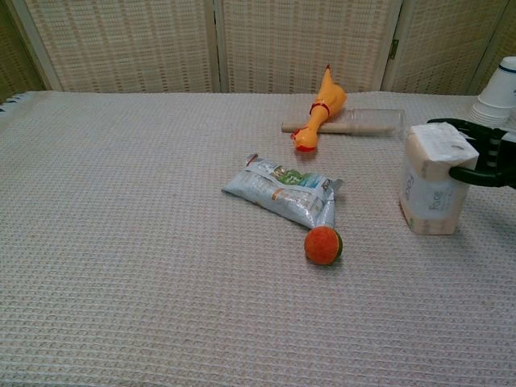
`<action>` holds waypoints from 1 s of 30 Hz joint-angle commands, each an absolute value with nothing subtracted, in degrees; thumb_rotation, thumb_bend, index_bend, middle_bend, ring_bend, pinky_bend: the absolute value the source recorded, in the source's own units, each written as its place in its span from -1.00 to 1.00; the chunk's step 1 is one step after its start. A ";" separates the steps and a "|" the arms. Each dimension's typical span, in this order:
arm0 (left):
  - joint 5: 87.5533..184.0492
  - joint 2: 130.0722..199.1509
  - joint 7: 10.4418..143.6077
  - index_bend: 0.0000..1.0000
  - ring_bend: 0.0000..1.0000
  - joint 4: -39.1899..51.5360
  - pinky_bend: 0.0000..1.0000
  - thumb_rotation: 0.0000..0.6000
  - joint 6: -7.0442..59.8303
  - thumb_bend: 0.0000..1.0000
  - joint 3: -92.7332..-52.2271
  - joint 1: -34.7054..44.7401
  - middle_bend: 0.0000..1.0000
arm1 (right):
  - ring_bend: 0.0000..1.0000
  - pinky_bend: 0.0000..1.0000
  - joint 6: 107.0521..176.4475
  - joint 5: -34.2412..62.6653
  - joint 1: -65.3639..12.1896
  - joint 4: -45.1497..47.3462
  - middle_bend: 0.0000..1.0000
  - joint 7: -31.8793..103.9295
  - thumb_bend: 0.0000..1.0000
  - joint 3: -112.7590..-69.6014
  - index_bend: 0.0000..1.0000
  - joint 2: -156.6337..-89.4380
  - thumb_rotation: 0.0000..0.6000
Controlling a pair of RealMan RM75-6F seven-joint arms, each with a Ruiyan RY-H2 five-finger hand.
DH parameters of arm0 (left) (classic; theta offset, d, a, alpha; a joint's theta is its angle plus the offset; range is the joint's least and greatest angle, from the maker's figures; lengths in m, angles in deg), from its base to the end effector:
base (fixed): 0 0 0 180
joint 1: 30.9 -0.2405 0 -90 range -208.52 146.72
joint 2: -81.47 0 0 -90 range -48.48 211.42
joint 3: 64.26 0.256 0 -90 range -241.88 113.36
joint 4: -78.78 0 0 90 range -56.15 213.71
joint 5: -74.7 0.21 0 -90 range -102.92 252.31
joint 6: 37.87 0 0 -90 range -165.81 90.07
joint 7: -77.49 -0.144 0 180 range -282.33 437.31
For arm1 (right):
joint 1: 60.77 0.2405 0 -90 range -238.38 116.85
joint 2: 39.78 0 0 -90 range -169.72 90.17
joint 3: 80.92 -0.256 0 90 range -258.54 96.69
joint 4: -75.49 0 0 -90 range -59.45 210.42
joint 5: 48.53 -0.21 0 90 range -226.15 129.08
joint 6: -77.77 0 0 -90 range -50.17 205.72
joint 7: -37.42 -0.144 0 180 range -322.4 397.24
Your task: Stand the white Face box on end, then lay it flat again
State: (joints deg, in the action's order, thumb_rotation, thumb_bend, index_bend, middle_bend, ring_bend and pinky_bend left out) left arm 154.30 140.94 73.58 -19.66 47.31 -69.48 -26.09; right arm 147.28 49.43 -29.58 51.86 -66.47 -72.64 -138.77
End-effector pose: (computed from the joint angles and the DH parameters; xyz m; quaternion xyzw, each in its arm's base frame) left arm -0.3064 0.1872 0.1863 -0.5623 -0.3877 -0.3717 0.6288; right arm -0.3335 -0.3360 0.0266 0.4673 -0.7038 0.5158 0.1427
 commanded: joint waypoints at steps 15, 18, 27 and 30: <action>153.88 141.05 72.92 -0.45 -1.00 -19.75 -0.83 1.00 46.77 0.24 -69.47 -25.91 -1.00 | -1.00 -1.00 149.71 49.12 -30.45 41.29 -1.00 -61.40 -0.77 -71.82 -1.00 -129.47 1.00; 153.96 141.01 72.81 -0.45 -1.00 -20.01 -0.84 1.00 47.03 0.24 -69.46 -26.03 -1.00 | -1.00 -1.00 153.17 48.58 -31.28 36.83 -1.00 -58.27 -0.80 -72.92 -1.00 -126.40 1.00; 153.39 140.92 72.79 -0.45 -1.00 -20.22 -0.83 1.00 47.10 0.24 -69.71 -26.10 -1.00 | -1.00 -1.00 163.40 41.30 -35.22 -2.76 -1.00 -1.59 -0.82 -82.82 -1.00 -112.46 1.00; 153.52 140.77 72.73 -0.45 -1.00 -20.58 -0.83 1.00 47.30 0.24 -69.69 -26.20 -1.00 | -1.00 -1.00 160.43 37.84 -35.74 -22.91 -1.00 21.91 -0.82 -83.33 -1.00 -104.80 1.00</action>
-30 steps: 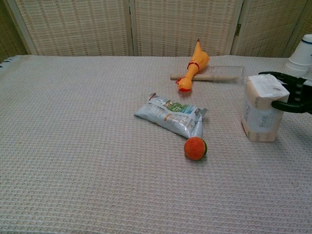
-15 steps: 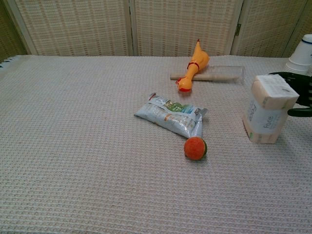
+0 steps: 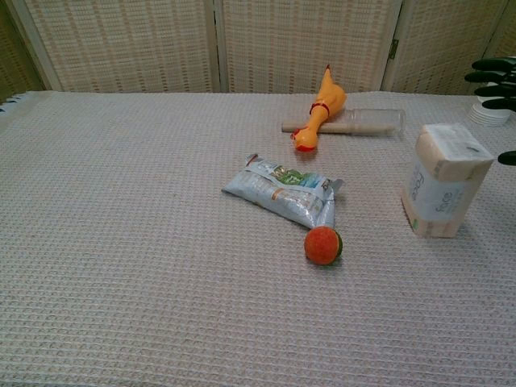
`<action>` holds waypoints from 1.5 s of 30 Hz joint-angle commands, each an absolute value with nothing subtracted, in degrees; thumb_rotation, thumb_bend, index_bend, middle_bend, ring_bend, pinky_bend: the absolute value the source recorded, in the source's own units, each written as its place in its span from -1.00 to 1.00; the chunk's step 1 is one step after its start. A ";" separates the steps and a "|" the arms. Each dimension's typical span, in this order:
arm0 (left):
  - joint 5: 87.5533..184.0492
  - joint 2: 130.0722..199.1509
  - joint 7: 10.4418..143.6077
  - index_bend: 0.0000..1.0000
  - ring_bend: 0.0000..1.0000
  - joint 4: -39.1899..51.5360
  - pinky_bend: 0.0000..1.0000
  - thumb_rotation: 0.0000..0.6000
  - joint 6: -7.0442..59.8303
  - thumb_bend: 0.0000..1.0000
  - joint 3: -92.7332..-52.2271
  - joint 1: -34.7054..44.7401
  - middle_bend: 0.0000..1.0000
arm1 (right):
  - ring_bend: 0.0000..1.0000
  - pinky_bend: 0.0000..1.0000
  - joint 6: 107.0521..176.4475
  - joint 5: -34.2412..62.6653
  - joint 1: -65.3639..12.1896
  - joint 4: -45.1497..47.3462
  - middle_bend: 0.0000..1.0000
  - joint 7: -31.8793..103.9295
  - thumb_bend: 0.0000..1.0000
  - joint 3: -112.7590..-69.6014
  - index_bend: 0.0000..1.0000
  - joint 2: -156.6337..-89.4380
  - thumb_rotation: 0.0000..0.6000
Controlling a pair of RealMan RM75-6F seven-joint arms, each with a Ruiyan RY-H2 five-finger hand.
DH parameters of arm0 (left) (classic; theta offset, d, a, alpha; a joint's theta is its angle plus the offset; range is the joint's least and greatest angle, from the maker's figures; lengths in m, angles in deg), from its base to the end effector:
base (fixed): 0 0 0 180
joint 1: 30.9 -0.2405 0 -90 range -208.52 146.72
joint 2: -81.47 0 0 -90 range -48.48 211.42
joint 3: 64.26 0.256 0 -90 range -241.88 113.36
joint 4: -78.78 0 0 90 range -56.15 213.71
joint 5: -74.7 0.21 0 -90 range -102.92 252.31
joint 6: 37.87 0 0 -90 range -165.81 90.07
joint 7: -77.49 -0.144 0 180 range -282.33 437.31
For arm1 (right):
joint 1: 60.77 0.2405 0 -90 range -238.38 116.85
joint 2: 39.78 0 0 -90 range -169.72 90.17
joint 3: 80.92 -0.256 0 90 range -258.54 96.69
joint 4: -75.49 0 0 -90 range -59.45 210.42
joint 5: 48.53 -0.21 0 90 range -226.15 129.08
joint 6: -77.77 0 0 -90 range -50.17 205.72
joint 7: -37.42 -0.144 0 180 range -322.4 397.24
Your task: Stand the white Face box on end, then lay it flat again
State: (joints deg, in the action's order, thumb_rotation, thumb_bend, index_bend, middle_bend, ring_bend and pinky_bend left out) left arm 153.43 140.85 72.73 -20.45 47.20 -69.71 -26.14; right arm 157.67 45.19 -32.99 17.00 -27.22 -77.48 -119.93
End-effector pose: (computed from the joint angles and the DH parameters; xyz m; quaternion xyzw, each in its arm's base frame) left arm -0.3057 0.1874 0.1864 -0.5584 -0.3905 -0.3682 0.6325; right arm -0.2957 -0.3015 0.0936 0.5589 -0.5508 0.5738 0.2346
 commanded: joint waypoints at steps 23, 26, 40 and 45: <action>153.24 139.60 73.40 -0.45 -1.00 -21.93 -0.83 1.00 48.32 0.24 -69.94 -26.97 -1.00 | -1.00 -1.00 140.04 -27.27 -11.72 -53.66 -1.00 83.00 -0.82 -89.33 -1.00 -89.38 1.00; 153.06 139.58 73.26 -0.45 -1.00 -22.03 -0.83 1.00 48.00 0.24 -69.89 -26.90 -1.00 | -1.00 -1.00 139.44 -32.27 -9.36 -52.34 -1.00 84.04 -0.82 -88.94 -1.00 -90.14 1.00; 152.14 139.45 73.22 -0.45 -1.00 -21.97 -0.83 1.00 47.91 0.24 -70.13 -27.05 -1.00 | -1.00 -1.00 135.81 -41.06 -3.60 -42.69 -1.00 84.11 -0.82 -87.18 -1.00 -95.32 1.00; 152.10 139.42 73.13 -0.45 -1.00 -22.08 -0.83 1.00 47.77 0.25 -70.18 -26.97 -1.00 | -1.00 -1.00 134.87 -42.04 -2.80 -40.18 -1.00 83.59 -0.82 -86.35 -1.00 -97.10 1.00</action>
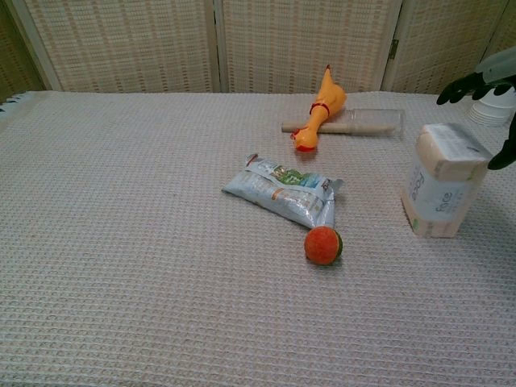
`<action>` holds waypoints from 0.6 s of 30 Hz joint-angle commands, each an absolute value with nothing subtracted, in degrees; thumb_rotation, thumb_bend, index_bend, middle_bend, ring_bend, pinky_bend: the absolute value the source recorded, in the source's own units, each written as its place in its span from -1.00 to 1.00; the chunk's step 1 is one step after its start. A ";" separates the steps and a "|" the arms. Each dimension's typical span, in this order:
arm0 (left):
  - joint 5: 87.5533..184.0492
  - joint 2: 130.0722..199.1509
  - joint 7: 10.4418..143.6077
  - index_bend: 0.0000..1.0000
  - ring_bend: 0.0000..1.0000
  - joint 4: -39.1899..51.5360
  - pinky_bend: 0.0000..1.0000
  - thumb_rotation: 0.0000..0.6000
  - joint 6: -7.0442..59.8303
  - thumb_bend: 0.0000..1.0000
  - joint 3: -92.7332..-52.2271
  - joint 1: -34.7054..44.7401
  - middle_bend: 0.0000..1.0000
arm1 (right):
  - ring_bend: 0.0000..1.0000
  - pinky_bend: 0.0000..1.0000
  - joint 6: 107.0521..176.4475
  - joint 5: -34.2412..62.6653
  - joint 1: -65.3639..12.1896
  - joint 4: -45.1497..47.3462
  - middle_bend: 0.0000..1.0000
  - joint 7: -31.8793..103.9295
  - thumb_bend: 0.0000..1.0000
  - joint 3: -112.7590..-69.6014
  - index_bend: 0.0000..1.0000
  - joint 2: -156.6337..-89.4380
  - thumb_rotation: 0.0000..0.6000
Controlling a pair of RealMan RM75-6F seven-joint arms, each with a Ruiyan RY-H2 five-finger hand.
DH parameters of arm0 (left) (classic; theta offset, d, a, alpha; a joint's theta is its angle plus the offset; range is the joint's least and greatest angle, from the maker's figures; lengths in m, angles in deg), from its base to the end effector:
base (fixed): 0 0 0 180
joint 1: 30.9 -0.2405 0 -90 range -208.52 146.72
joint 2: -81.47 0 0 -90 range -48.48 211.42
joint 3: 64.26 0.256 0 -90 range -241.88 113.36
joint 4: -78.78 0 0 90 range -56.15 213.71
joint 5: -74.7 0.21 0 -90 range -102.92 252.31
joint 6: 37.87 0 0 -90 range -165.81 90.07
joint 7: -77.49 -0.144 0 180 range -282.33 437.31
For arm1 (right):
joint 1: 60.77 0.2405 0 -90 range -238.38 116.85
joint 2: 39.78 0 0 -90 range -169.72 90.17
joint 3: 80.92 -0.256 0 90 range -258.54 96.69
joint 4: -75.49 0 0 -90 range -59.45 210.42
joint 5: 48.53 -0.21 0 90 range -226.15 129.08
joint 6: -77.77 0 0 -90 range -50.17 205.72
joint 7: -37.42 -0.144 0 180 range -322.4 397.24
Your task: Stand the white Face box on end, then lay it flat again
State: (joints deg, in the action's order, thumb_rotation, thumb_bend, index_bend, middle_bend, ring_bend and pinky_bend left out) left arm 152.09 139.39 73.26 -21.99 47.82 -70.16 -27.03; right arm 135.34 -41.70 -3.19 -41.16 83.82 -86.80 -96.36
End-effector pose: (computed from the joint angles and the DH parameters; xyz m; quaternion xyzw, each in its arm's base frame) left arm -0.3064 0.1834 0.1953 -0.5431 -0.3973 -0.3680 0.6417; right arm -0.1570 -0.3334 0.1131 0.6966 -0.4748 0.1282 0.5224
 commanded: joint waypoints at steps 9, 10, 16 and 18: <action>151.98 139.55 72.90 -0.45 -1.00 -21.98 -0.83 1.00 47.68 0.24 -70.20 -26.92 -1.00 | -1.00 -1.00 132.25 -39.32 -2.86 -35.30 -1.00 80.74 -0.82 -85.48 -1.00 -100.53 1.00; 151.96 139.55 72.95 -0.45 -1.00 -21.92 -0.83 1.00 47.71 0.24 -70.22 -26.94 -1.00 | -1.00 -1.00 131.81 -38.69 -3.00 -34.88 -1.00 80.15 -0.81 -85.43 -1.00 -100.84 1.00; 151.82 139.65 73.06 -0.45 -1.00 -21.66 -0.83 1.00 47.75 0.24 -70.34 -26.94 -1.00 | -0.99 -1.00 130.82 -36.27 -3.29 -33.71 -0.97 78.04 -0.82 -85.03 -1.00 -101.71 1.00; 151.87 139.64 73.02 -0.45 -1.00 -21.70 -0.83 1.00 47.67 0.24 -70.29 -26.91 -1.00 | -0.98 -1.00 130.50 -35.88 -3.27 -33.71 -0.95 77.39 -0.82 -84.97 -1.00 -101.77 1.00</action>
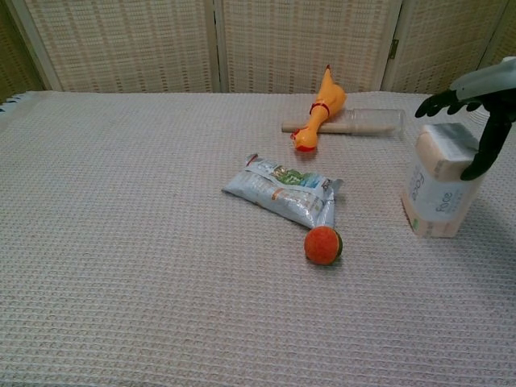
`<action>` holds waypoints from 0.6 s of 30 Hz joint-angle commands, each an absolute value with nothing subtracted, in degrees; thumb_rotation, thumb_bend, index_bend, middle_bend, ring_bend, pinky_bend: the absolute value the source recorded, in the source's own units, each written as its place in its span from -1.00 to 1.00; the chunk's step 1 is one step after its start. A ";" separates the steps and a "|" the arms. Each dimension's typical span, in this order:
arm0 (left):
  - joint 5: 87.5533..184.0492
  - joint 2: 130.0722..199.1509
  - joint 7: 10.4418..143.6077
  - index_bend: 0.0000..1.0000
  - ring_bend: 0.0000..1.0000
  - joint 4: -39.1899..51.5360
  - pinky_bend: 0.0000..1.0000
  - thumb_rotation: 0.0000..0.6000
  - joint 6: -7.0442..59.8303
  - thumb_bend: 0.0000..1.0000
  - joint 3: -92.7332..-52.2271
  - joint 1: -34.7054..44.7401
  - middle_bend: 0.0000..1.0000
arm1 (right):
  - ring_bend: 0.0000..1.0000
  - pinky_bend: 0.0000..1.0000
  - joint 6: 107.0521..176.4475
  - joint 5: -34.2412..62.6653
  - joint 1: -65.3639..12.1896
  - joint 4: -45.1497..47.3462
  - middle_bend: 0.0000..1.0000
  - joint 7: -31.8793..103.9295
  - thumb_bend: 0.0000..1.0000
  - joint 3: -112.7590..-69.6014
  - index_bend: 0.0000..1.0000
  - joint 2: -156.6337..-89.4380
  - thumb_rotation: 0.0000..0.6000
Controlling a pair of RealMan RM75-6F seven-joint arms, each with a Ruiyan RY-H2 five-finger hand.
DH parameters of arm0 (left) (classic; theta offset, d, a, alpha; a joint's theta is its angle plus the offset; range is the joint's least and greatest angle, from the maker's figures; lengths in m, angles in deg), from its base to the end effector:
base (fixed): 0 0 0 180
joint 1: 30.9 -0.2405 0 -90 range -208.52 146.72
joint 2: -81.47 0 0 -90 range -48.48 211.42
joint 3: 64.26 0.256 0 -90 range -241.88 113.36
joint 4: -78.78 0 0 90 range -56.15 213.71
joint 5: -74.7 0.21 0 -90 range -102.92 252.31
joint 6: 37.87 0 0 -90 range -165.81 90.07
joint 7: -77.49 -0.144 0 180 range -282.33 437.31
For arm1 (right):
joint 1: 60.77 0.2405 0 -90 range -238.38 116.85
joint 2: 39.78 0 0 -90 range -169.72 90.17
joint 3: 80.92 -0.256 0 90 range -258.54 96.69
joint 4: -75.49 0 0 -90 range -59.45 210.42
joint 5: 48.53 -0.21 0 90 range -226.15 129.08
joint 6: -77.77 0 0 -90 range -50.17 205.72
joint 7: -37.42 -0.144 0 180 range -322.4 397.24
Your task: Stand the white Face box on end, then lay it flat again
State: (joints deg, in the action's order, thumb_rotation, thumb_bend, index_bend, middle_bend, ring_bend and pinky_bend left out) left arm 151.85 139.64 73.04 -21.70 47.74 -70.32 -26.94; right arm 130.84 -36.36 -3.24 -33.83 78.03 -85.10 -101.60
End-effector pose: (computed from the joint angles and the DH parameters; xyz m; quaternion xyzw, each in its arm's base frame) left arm -0.3073 0.1844 0.1949 -0.5426 -0.3963 -0.3668 0.6435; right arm -0.1648 -0.3471 0.0880 0.7047 -0.4835 0.1508 0.4970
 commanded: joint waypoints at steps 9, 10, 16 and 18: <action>152.08 139.62 72.96 -0.45 -1.00 -21.81 -0.83 1.00 47.64 0.24 -70.21 -26.89 -1.00 | -0.89 -1.00 130.97 -33.83 -3.28 -33.62 -0.77 75.57 -0.81 -84.33 -0.86 -102.20 1.00; 152.12 139.62 72.98 -0.45 -1.00 -21.80 -0.83 1.00 47.65 0.24 -70.21 -26.90 -1.00 | -0.88 -1.00 131.01 -33.67 -3.32 -33.58 -0.75 75.44 -0.82 -84.21 -0.85 -102.22 1.00; 152.09 139.61 73.07 -0.45 -1.00 -21.78 -0.83 1.00 47.77 0.24 -70.26 -26.95 -1.00 | -0.86 -1.00 130.36 -33.14 -3.36 -33.18 -0.67 74.44 -0.82 -83.76 -0.80 -102.13 1.00; 152.12 139.61 73.02 -0.45 -1.00 -21.80 -0.83 1.00 47.71 0.24 -70.22 -26.94 -1.00 | -0.85 -1.00 130.03 -32.34 -3.50 -33.01 -0.65 73.88 -0.82 -83.70 -0.78 -102.04 1.00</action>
